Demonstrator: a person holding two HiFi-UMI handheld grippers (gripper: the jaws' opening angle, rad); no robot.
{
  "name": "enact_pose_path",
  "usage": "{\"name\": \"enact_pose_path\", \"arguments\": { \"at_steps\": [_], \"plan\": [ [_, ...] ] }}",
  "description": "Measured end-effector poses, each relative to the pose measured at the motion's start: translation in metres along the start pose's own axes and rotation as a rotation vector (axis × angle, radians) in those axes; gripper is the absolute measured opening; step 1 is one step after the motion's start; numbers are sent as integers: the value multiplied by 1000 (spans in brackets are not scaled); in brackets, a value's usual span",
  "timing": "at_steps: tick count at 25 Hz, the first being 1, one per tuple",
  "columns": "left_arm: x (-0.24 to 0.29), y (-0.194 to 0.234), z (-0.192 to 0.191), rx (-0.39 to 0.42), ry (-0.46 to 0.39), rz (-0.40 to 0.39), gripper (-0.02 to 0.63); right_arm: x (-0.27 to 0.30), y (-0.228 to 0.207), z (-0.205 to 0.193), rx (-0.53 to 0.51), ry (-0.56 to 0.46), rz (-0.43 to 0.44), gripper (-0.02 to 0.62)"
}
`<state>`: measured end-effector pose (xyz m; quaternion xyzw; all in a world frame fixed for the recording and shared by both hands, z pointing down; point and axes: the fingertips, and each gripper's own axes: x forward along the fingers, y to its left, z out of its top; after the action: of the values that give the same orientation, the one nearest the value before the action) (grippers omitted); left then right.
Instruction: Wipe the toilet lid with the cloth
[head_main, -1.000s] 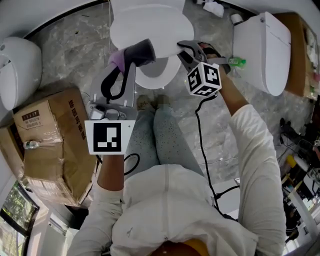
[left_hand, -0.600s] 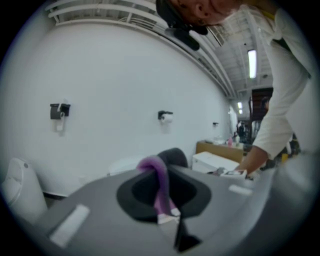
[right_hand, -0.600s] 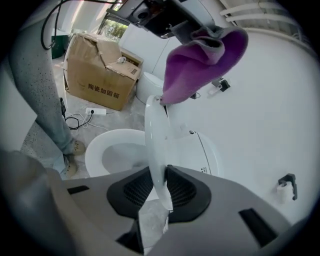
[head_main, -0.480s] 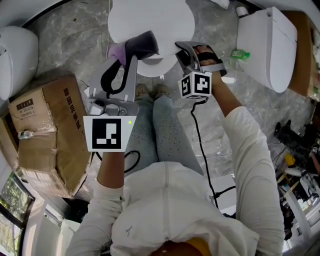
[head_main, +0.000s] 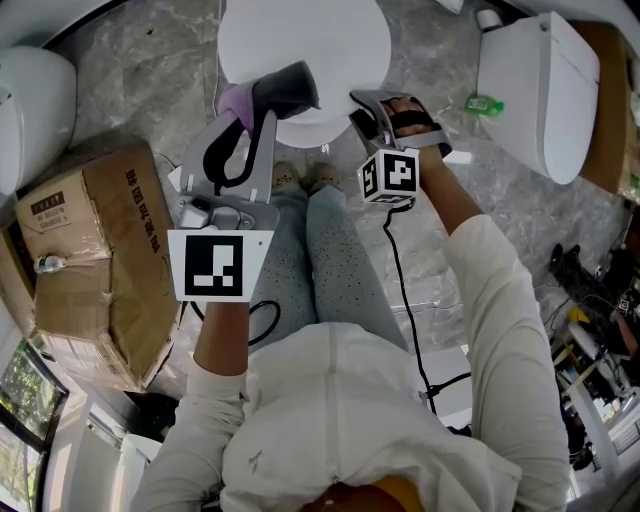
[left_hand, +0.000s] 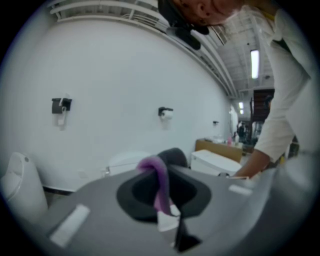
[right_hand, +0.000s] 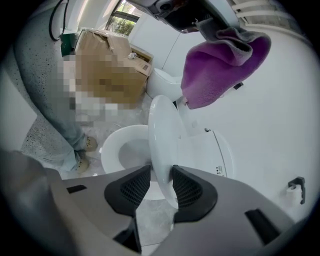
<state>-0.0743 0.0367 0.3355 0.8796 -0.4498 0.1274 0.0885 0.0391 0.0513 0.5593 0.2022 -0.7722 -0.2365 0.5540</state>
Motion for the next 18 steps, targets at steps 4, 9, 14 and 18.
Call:
{"name": "enact_pose_path", "arguments": {
  "at_steps": [4, 9, 14, 18],
  "plan": [
    [-1, -1, 2, -24, -10, -9, 25, 3, 16, -2, -13, 20, 91, 130],
    [0, 3, 3, -34, -15, -12, 25, 10, 41, -5, -71, 64, 236, 130],
    [2, 6, 4, -41, -16, -14, 25, 13, 57, -5, -70, 110, 399, 130],
    [3, 9, 2, -39, -16, -15, 25, 17, 72, -6, -7, 174, 585, 133]
  ]
}}
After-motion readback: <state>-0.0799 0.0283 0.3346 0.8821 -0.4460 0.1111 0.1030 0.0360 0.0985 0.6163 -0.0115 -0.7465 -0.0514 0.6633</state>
